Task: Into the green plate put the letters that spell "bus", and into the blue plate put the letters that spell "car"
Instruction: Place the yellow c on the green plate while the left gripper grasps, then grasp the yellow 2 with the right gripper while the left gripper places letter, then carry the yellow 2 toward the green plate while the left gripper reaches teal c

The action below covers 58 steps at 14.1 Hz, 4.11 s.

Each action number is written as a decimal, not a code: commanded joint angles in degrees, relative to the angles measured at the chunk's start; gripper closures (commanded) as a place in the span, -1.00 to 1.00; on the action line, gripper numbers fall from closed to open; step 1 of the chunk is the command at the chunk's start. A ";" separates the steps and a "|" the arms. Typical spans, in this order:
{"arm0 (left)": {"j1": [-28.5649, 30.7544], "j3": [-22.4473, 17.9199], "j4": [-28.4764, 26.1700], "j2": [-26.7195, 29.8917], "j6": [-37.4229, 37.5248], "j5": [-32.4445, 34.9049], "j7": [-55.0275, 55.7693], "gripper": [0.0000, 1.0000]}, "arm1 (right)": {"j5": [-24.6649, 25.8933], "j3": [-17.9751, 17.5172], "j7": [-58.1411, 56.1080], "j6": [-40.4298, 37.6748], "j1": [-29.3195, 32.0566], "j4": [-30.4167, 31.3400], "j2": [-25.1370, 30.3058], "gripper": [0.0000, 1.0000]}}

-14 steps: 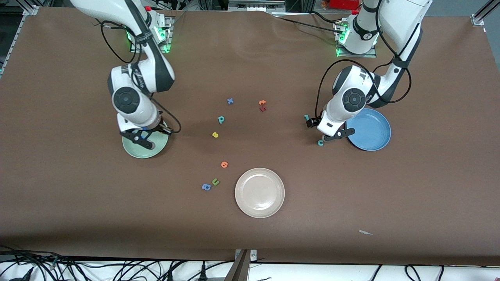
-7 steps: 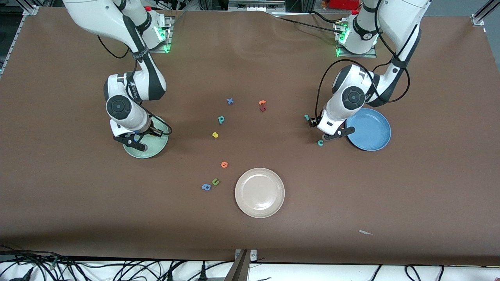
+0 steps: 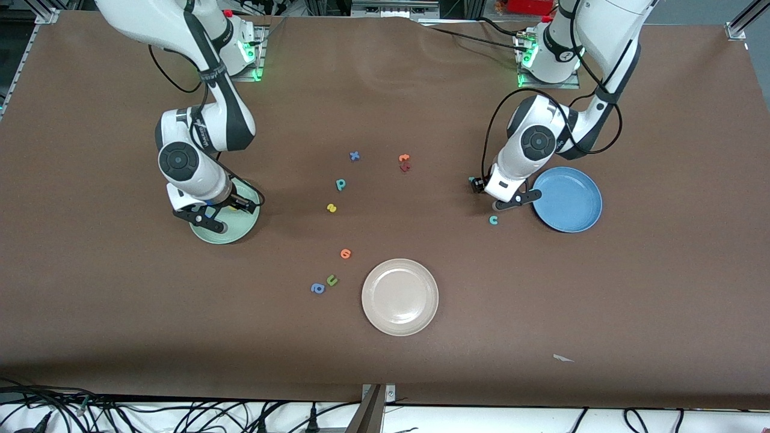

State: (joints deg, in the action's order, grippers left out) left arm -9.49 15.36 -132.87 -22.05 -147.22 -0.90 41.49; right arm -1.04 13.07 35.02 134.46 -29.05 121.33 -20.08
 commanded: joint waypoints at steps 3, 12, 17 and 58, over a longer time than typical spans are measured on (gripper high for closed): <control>-0.35 -0.07 -1.43 1.04 -1.05 1.52 1.75 -0.19 | -0.63 -9.89 3.48 -0.08 -0.22 -3.46 -0.66 -1.00; -0.44 -0.16 -0.73 -0.01 -2.73 1.52 1.75 -0.08 | -0.72 -11.67 18.58 5.82 -6.81 -18.29 -15.24 -0.11; -0.44 -0.16 -0.64 -0.19 -2.73 1.52 1.75 0.12 | 0.16 -11.58 21.06 5.55 -7.60 -19.91 -17.36 -0.12; 22.68 2.56 12.62 6.05 28.12 0.38 -30.17 -0.98 | -0.28 -9.55 19.21 1.07 -9.89 -19.03 -17.36 -0.07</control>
State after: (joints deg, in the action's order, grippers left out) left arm 13.69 16.75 -121.81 -17.54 -121.07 -0.28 8.28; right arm -1.13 3.32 53.53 133.53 -38.26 101.62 -37.32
